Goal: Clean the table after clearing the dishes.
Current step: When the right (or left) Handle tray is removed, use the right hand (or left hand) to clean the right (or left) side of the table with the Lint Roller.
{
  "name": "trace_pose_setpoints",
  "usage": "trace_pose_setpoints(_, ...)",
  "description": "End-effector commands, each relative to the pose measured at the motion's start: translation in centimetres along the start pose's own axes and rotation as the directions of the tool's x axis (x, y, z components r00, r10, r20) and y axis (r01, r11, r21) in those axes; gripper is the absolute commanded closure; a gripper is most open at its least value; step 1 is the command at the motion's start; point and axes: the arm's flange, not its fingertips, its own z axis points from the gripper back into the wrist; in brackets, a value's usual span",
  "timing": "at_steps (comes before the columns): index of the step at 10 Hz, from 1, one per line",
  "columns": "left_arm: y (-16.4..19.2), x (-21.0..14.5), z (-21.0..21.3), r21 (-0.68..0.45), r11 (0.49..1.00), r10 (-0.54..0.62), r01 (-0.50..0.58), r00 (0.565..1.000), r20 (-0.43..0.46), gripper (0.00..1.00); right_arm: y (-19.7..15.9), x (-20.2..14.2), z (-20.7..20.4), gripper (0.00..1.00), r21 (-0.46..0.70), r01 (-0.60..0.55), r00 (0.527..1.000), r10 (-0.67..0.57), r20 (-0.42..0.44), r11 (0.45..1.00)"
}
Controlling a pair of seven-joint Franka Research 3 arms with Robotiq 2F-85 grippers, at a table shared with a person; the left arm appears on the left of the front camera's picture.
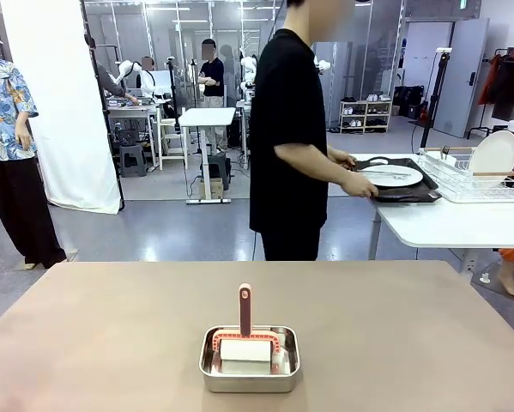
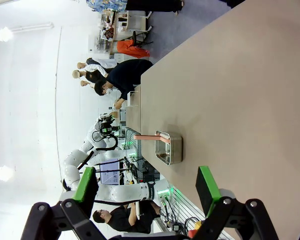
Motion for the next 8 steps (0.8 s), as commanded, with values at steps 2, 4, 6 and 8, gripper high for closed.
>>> trace_pose_setpoints(2,-0.2,-0.4,0.1,-0.003,1.0,-0.004,0.004,1.0,0.008,0.0,6.9,-1.5,-3.7,0.0,-0.116,-0.333,0.93,0.305,-0.204,0.936)
trace_pose_setpoints(4,-0.2,-0.4,0.1,-0.003,1.0,-0.004,0.004,1.0,0.008,0.0,11.5,-2.0,-10.1,0.0,-0.154,-0.505,0.821,0.417,-0.39,0.85)
trace_pose_setpoints(6,-0.2,-0.4,0.1,-0.003,1.0,-0.004,0.004,1.0,0.008,0.0,15.5,-3.4,-18.4,0.0,-0.193,-0.666,0.675,0.472,-0.567,0.72)
trace_pose_setpoints(8,-0.2,-0.4,0.1,-0.003,1.0,-0.004,0.004,1.0,0.008,0.0,17.9,-6.5,-26.0,0.0,-0.192,-0.822,0.506,0.532,-0.679,0.536)
